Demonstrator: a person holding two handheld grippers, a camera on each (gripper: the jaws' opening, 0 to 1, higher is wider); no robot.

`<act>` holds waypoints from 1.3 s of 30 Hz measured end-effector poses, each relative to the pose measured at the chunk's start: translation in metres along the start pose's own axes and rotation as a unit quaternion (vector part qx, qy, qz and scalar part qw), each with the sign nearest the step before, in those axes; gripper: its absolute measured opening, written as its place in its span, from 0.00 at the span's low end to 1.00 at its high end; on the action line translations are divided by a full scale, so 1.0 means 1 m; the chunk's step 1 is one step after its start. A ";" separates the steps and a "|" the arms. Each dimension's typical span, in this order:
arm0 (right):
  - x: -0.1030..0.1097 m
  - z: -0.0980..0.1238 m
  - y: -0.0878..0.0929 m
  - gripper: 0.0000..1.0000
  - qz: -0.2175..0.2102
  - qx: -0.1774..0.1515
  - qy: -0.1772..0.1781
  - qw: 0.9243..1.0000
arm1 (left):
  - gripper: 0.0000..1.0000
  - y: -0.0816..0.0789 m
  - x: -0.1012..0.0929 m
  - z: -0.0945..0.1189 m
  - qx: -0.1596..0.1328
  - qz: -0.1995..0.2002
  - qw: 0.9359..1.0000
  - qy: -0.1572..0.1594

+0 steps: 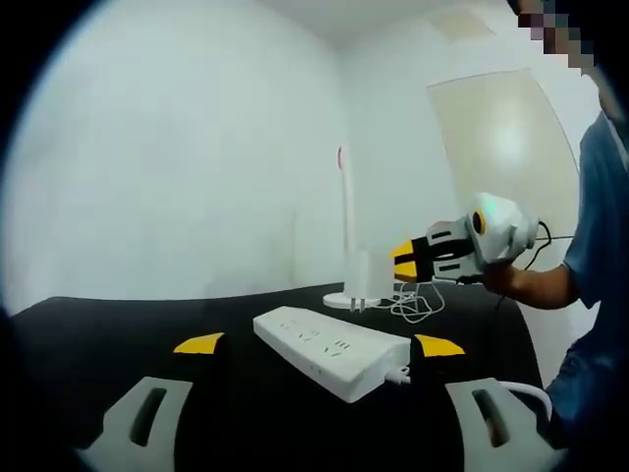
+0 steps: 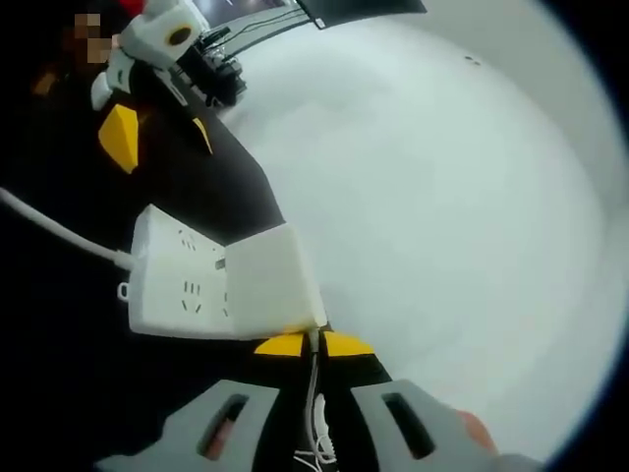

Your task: Insert the desk lamp plug into the socket, turn on the power strip switch, turn on the lamp switch, then turn off the lamp switch, turn off the power strip switch, and remove the plug from the socket.

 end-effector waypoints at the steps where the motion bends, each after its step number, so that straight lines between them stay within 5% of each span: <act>1: 0.001 0.000 0.000 0.06 0.000 0.001 -0.001 1.000 | 0.72 -0.001 0.000 0.000 -0.003 0.000 1.000 -0.001; 39: 0.018 -0.002 0.009 0.06 -0.011 0.020 -0.006 1.000 | 0.72 -0.001 0.002 0.000 -0.005 0.002 1.000 0.000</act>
Point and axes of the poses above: the point that each gripper's makers call its tool centre point, and the gripper's own axes: z roughly backward along the fingers, x roughly to its left, y roughly out of its underside, the point moved 8 cm from there along z, roughly backward along the fingers, and after that the axes turned 15 degrees about -z, right-handed, at the moved point
